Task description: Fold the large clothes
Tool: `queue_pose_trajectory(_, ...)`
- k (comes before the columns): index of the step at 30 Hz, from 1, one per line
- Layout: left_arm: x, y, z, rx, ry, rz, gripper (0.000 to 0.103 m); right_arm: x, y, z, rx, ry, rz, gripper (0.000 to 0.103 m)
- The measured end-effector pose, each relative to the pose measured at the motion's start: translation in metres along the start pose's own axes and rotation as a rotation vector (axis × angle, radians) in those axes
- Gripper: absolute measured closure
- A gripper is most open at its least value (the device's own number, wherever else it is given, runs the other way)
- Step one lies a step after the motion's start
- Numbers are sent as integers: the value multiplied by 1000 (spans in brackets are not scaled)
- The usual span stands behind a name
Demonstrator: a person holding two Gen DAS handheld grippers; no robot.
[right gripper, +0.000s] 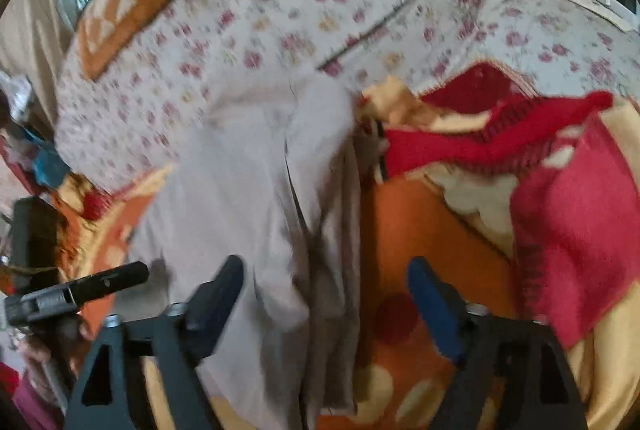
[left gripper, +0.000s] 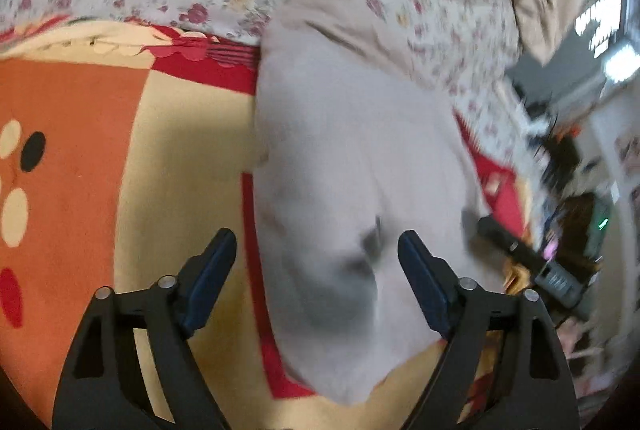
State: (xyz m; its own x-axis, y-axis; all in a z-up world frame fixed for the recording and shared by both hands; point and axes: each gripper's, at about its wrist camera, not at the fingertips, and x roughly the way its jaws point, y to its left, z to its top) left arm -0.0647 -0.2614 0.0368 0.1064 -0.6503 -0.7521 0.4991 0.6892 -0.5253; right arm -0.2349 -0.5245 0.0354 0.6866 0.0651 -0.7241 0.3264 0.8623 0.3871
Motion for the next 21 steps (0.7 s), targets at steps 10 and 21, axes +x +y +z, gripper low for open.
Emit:
queue_pose_trajectory(10, 42, -4, 16, 52, 87, 14, 15, 75, -12, 30, 71, 150, 213, 15)
queue_pose_trajectory(21, 26, -28, 10, 189, 8, 74, 71, 52, 8, 35, 96, 45, 267, 61)
